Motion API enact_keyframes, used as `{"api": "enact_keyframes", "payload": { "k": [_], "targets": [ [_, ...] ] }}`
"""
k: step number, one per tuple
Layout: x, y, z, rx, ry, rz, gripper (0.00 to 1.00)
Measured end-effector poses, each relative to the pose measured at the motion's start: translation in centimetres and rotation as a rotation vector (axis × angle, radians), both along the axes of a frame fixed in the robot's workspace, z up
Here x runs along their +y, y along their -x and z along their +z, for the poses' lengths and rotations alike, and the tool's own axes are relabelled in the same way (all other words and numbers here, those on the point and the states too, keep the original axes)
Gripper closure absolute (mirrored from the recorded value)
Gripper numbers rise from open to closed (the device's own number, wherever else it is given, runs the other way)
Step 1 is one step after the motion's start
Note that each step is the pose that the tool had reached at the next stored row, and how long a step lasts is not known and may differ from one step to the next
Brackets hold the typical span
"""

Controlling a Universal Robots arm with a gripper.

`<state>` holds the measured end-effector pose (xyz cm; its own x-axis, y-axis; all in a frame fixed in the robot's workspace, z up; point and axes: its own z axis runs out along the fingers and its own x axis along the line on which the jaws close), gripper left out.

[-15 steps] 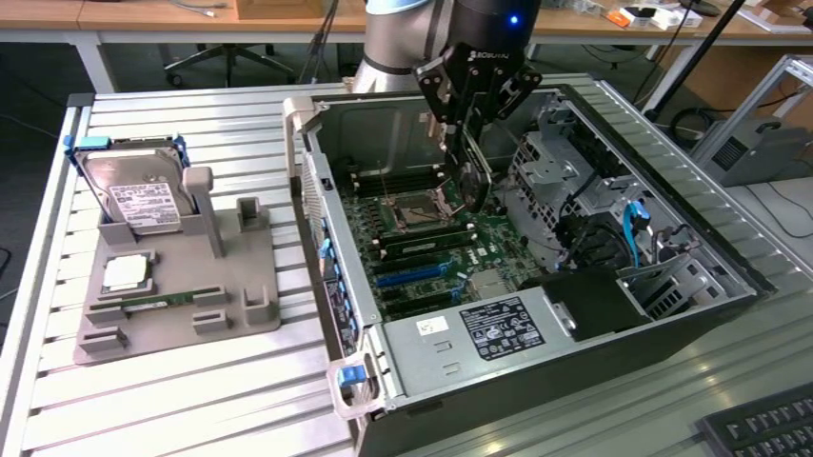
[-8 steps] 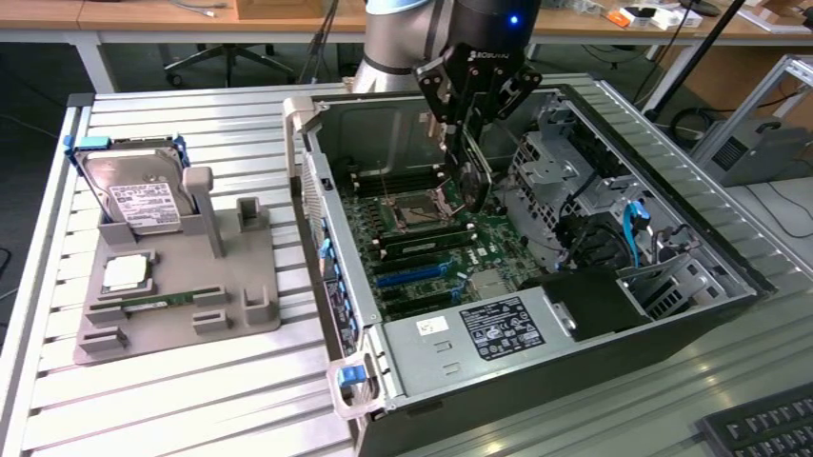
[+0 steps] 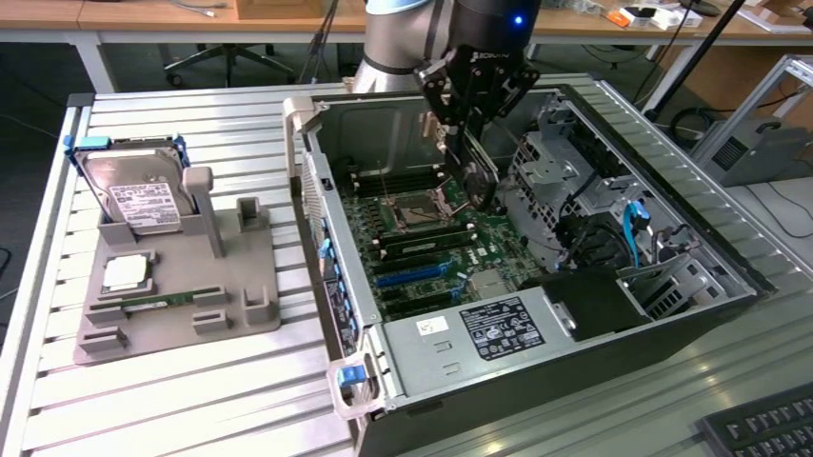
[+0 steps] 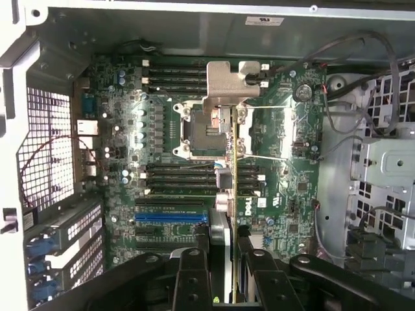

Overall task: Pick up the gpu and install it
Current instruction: 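Insert the gpu into the slot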

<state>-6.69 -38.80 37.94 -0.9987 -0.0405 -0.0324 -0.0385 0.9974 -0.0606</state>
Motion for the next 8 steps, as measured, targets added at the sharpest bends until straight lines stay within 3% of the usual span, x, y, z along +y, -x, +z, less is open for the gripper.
{"api": "enact_keyframes", "payload": {
  "k": [8],
  "targets": [
    [0.00, 0.00, -0.02, 0.0000, 0.0000, 0.066, 0.73]
  ]
}}
